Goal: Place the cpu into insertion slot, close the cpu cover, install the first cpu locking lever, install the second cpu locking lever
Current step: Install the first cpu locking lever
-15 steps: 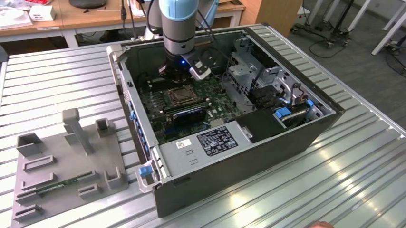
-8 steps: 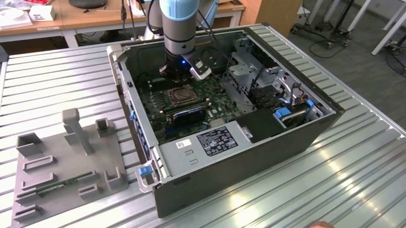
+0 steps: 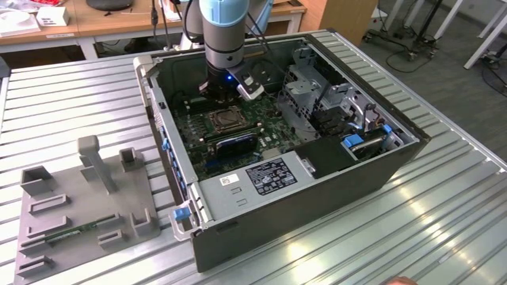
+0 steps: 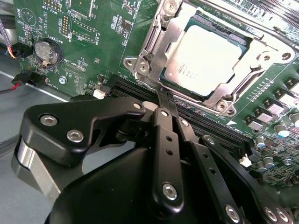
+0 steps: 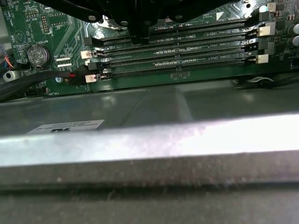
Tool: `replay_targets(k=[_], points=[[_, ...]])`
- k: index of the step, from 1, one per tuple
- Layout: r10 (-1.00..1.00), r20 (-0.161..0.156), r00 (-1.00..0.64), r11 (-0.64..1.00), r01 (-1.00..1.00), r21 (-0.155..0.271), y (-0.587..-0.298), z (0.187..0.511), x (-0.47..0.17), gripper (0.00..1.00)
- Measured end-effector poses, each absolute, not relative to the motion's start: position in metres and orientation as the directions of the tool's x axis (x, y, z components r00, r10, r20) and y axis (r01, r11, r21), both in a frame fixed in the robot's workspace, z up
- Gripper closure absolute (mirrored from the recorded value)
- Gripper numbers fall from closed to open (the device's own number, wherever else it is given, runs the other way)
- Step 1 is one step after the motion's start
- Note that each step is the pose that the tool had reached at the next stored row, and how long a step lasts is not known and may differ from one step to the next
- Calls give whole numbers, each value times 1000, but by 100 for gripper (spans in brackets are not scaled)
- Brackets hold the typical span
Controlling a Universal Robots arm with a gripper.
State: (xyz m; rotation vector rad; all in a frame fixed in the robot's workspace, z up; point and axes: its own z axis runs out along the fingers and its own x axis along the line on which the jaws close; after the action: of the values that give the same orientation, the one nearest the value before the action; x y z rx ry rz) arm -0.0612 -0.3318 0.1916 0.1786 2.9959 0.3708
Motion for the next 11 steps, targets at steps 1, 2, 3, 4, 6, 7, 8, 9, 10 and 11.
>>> replay_targets(k=[1,2,3,4,6,7,8,9,10,11], points=[[131,-102,-986,963,102,249,-332,192,-61,89],[131,-102,-986,963,102,249,-332,192,-61,89],[131,-102,-986,963,102,249,-332,192,-61,89],[131,-102,-986,963,102,249,-332,192,-61,89],[131,-101,-986,963,102,251,-332,192,-61,89],[131,-101,-986,962,102,254,-332,192,-61,89],[132,-100,-986,960,102,260,-332,192,-61,89],[132,-100,-986,959,102,264,-332,192,-61,89],[133,-99,-986,959,102,265,-332,192,-61,89],[133,-99,-986,959,102,266,-332,192,-61,89]])
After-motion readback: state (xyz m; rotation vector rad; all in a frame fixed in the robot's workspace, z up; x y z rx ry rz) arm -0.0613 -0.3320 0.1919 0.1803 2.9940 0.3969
